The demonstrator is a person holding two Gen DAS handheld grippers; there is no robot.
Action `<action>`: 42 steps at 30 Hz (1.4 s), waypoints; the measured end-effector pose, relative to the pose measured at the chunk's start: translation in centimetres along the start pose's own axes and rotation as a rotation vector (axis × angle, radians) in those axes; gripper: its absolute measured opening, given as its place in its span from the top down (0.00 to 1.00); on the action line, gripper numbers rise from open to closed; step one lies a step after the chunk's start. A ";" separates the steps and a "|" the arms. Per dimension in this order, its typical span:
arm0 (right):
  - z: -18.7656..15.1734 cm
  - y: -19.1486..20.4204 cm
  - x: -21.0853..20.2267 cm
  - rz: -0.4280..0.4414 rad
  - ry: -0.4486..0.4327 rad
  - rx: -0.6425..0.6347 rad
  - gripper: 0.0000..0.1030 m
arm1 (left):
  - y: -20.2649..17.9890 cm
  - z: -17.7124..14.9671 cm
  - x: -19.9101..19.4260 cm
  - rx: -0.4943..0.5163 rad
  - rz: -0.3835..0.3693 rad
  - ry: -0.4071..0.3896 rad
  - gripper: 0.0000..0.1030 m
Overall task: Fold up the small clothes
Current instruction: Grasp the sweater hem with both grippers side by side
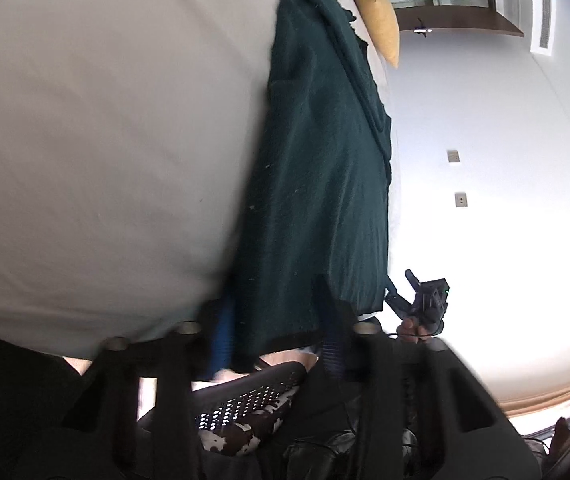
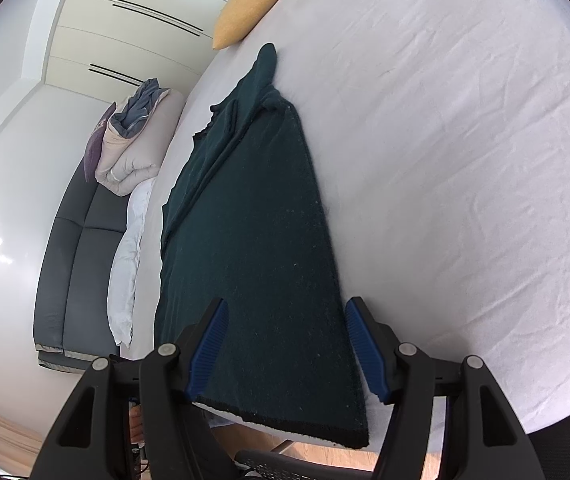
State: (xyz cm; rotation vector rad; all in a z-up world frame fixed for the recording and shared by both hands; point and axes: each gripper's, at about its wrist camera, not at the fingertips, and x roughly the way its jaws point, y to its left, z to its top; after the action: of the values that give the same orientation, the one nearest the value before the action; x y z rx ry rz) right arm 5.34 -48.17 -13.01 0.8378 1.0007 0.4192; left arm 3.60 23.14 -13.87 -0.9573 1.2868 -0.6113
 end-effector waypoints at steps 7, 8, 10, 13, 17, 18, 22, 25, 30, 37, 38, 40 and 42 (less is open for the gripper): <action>0.0 -0.4 -1.0 -0.021 0.004 0.004 0.38 | -0.2 0.2 0.6 0.004 -0.035 -0.023 0.76; 0.0 -0.4 -1.2 -0.026 0.004 0.003 0.38 | -0.3 0.2 0.5 0.008 -0.040 -0.033 0.76; 0.0 -0.6 -1.5 -0.043 0.009 0.005 0.38 | -0.5 0.2 0.5 0.009 -0.049 -0.056 0.79; -0.1 -1.0 -1.9 -0.075 0.029 0.014 0.41 | -1.1 0.4 0.5 0.010 -0.070 -0.091 0.83; -0.5 -1.3 -2.3 -0.099 0.054 0.020 0.41 | -2.1 0.8 1.0 0.027 -0.067 -0.100 0.91; -0.6 -1.3 -2.3 -0.104 0.066 0.019 0.41 | -2.4 0.8 1.3 0.033 -0.060 -0.095 0.91; -1.8 -1.4 -1.9 -0.086 0.134 0.020 0.42 | -3.1 0.9 2.1 0.038 -0.035 -0.096 0.94; -2.3 -1.9 -1.2 -0.055 0.157 0.047 0.46 | -3.4 0.9 2.4 0.030 -0.022 -0.111 0.95; -2.7 -2.2 0.2 0.003 0.195 0.084 0.54 | -3.7 0.9 2.0 0.032 -0.004 -0.133 0.95; -3.6 -3.7 -0.1 0.088 0.189 0.158 0.63 | -2.9 0.8 1.9 0.025 -0.002 -0.134 0.95; -3.8 -3.9 -0.1 0.103 0.189 0.170 0.64 | -2.6 0.8 1.8 0.022 -0.005 -0.136 0.95; -4.2 -4.4 -0.3 0.144 0.179 0.197 0.64 | -2.0 0.8 1.3 0.013 -0.013 -0.140 0.95; -4.4 -5.1 -0.7 0.192 0.147 0.231 0.64 | -1.6 0.8 1.1 0.008 -0.021 -0.144 0.95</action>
State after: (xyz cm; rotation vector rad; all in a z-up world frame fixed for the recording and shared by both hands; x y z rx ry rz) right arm 0.88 -49.99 -17.80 1.1290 1.1227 0.5416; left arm 4.84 21.63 -13.00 -0.9915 1.1466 -0.5532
